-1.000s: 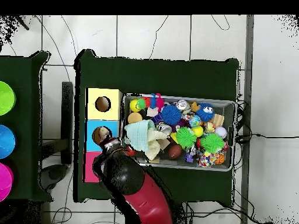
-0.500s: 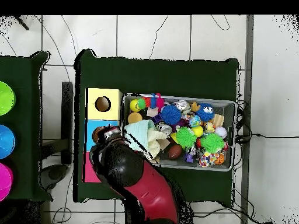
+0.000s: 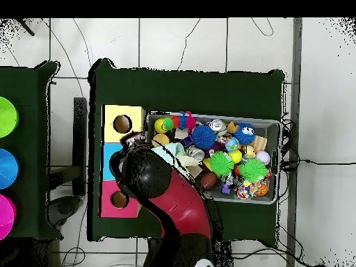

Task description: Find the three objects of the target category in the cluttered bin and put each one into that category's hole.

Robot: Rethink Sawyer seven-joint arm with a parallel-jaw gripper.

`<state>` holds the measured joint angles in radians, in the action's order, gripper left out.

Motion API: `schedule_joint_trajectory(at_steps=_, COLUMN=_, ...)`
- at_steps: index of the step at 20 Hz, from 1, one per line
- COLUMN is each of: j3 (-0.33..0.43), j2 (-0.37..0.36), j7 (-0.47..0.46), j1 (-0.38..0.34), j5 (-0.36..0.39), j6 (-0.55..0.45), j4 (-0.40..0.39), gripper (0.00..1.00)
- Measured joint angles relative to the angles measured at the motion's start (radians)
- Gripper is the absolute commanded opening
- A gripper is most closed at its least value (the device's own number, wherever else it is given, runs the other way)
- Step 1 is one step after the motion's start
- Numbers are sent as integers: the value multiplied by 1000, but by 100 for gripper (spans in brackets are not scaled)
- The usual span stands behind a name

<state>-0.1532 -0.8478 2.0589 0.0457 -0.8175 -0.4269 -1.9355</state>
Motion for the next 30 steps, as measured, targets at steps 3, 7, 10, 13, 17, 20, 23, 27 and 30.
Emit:
schedule_joint_trajectory(at_steps=3, j3=2, j2=28, j7=0, j1=0, j5=0, j6=29, j4=9, gripper=0)
schedule_joint_trajectory(at_steps=7, j3=6, j2=56, j7=0, j1=0, j5=0, j6=60, j4=11, gripper=0)
schedule_joint_trajectory(at_steps=10, j3=17, j2=68, j7=0, j1=-6, j5=0, j6=80, j4=9, gripper=0)
schedule_joint_trajectory(at_steps=13, j3=27, j2=73, j7=0, j1=-8, j5=0, j6=88, j4=5, gripper=0)
schedule_joint_trajectory(at_steps=17, j3=48, j2=69, j7=0, j1=-21, j5=0, j6=94, j4=-16, gripper=0)
schedule_joint_trajectory(at_steps=20, j3=73, j2=56, j7=0, j1=-38, j5=0, j6=102, j4=-49, gripper=0)
schedule_joint_trajectory(at_steps=23, j3=78, j2=41, j7=0, j1=-38, j5=-1, j6=103, j4=-80, gripper=0)
schedule_joint_trajectory(at_steps=27, j3=78, j2=17, j7=0, j1=-29, j5=-1, j6=103, j4=-119, gripper=0)
schedule_joint_trajectory(at_steps=30, j3=90, j2=-5, j7=0, j1=-33, j5=-1, j6=107, j4=-155, gripper=0)
